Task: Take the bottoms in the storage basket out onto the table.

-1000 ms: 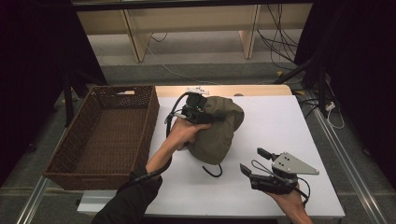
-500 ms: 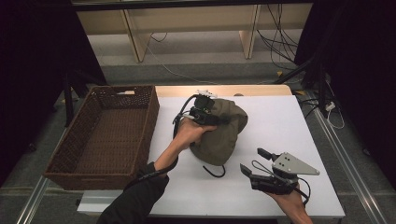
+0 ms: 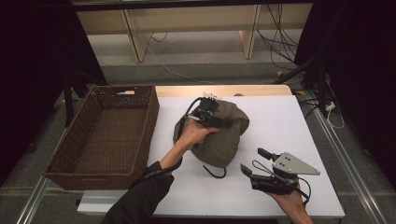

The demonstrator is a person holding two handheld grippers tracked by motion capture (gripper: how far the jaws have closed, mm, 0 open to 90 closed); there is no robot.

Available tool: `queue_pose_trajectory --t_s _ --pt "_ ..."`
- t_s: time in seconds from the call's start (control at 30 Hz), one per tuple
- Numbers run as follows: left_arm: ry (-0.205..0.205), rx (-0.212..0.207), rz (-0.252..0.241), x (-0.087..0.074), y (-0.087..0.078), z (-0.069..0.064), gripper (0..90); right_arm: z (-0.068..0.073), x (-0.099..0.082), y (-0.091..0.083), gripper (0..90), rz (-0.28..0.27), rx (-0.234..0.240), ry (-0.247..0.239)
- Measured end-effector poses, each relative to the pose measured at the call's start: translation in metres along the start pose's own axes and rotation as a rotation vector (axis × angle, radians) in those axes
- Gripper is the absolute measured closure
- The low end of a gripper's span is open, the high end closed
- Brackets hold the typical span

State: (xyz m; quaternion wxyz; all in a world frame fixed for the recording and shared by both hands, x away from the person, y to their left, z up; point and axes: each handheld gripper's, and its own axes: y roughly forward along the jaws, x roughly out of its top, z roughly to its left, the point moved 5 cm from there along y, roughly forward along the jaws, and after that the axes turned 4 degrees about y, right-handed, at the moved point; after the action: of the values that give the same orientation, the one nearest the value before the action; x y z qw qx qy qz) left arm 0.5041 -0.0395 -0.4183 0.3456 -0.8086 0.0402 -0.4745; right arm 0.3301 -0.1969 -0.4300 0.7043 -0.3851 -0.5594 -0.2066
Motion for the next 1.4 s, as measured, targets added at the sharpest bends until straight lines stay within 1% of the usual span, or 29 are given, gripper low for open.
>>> queue_pose_trajectory --t_s 0.07,0.13,0.2,0.37,0.4,0.43,0.47,0.5,0.6,0.7,0.73,0.8,0.97,1.07,1.1,1.13,1.17,1.2,1.27,1.3,1.4 --pt "-0.003 -0.002 0.009 -0.002 0.003 0.001 77.9 0.000 0.000 0.000 21.7 0.001 0.000 0.000" --pt "-0.008 -0.014 0.021 -0.003 0.006 0.001 76.5 0.000 0.000 0.000 21.7 0.002 0.000 0.001" --pt "-0.007 -0.013 0.030 -0.004 0.008 0.002 76.3 0.001 0.000 0.001 21.7 -0.002 0.003 -0.004" --pt "-0.016 -0.018 0.031 -0.005 0.011 0.004 74.7 0.001 0.000 0.001 21.7 0.000 0.002 -0.001" --pt "-0.016 -0.021 0.038 -0.005 0.013 0.004 74.2 0.001 0.000 0.001 21.7 0.000 0.003 -0.001" --pt "-0.016 -0.021 0.038 -0.005 0.013 0.004 73.5 0.001 0.000 0.001 21.7 -0.001 0.003 -0.001" --pt "-0.014 -0.025 0.054 -0.005 0.015 0.005 72.5 0.001 0.000 0.001 21.7 -0.003 0.004 -0.003" --pt "-0.016 -0.028 0.061 -0.005 0.016 0.006 71.2 0.001 0.000 0.001 21.7 -0.002 0.003 -0.003" --pt "-0.019 -0.029 0.062 -0.005 0.016 0.006 68.3 0.000 0.000 0.001 21.7 0.001 0.002 -0.003" --pt "-0.013 -0.032 0.069 -0.007 0.017 0.005 65.7 0.000 -0.001 0.001 21.7 0.001 0.003 -0.002" --pt "-0.013 -0.028 0.073 -0.007 0.017 0.005 62.5 0.001 -0.001 0.001 21.6 0.002 0.003 -0.001" --pt "-0.012 -0.020 0.080 -0.008 0.017 0.005 59.0 0.001 -0.001 0.001 21.7 0.001 0.003 -0.001" --pt "-0.016 -0.014 0.084 -0.007 0.017 0.006 52.6 0.001 -0.001 0.002 21.7 0.002 0.003 0.000" --pt "-0.006 -0.007 0.088 -0.007 0.018 0.005 50.8 0.001 -0.001 0.002 21.7 0.004 0.003 -0.002" --pt "-0.008 -0.003 0.091 -0.007 0.018 0.005 49.2 0.001 -0.001 0.002 21.7 0.004 0.003 -0.002" --pt "-0.006 0.005 0.097 -0.007 0.018 0.004 46.0 0.001 -0.001 0.002 21.7 0.005 0.003 -0.002" --pt "-0.006 0.005 0.097 -0.007 0.018 0.004 42.4 0.001 -0.001 0.002 21.7 0.005 0.003 -0.002" --pt "0.004 0.014 0.101 -0.006 0.017 0.003 39.9 0.001 -0.001 0.002 21.7 0.005 0.003 -0.003" --pt "0.009 0.016 0.102 -0.006 0.017 0.002 36.9 0.001 -0.001 0.002 21.7 0.005 0.003 -0.002" --pt "0.011 0.016 0.103 -0.005 0.016 0.002 36.9 0.001 -0.001 0.002 21.7 0.005 0.003 -0.002" --pt "0.017 0.017 0.098 -0.003 0.014 0.000 32.1 0.001 -0.001 0.002 21.7 0.005 0.004 -0.002"
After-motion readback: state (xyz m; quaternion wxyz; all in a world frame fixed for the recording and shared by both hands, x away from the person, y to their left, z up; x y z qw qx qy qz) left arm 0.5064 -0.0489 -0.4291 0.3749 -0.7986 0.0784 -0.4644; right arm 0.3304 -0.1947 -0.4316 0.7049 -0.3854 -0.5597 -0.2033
